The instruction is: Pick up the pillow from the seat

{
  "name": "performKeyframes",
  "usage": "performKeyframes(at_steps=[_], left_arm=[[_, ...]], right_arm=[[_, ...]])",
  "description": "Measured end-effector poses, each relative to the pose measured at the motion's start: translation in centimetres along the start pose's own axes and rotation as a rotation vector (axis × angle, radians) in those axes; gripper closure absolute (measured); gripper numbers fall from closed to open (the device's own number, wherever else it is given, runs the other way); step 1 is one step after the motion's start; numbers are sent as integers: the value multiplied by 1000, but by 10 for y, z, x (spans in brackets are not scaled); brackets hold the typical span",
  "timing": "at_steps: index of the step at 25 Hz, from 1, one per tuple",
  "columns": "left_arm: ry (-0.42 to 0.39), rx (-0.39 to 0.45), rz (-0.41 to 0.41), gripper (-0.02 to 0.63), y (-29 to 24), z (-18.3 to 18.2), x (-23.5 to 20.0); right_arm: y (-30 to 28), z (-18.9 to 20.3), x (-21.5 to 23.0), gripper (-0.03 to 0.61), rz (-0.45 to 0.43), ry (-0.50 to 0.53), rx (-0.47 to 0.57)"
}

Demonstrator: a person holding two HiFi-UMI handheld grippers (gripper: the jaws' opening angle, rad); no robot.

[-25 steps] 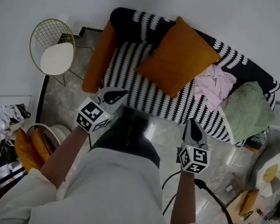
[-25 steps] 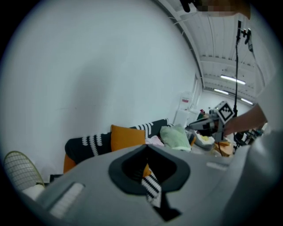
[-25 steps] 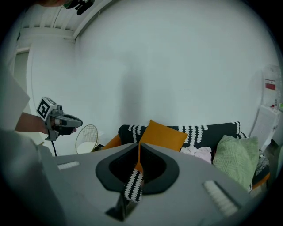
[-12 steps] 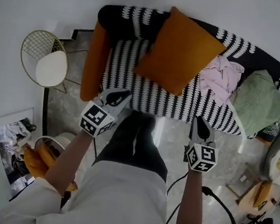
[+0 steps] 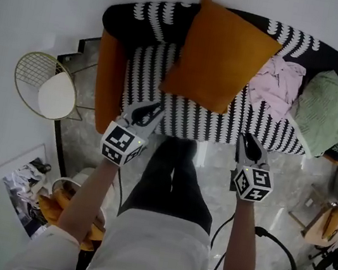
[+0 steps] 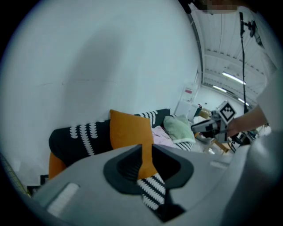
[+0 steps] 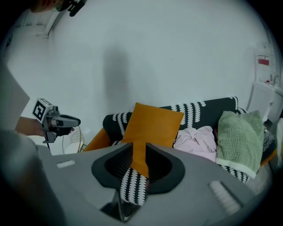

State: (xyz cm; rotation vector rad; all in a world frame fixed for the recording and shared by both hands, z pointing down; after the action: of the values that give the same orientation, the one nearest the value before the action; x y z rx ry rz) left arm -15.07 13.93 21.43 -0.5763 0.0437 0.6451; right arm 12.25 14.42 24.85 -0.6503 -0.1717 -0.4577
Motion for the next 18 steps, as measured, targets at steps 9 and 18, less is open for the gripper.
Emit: performKeyframes(at_steps=[9,18], left_arm=[[-14,-30,14,509,-65,28,-49],[29,-72,9,494,-134,67,-87]], right_arm=[[-75,38,33,429,20,-82,-45],[-145,72,71,396,36,-156,-74]])
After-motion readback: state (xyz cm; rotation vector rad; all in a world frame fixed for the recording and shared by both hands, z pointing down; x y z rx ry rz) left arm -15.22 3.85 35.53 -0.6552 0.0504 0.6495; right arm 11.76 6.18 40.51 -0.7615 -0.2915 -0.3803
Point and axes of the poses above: the fingertips, and each gripper's own axes: y backward along the fingers, x to its right, z out of its underside, the point moved 2 cm from there along y, backward along the fingers, and after that the axes turned 8 degrees about x, right-handed, at the moved point
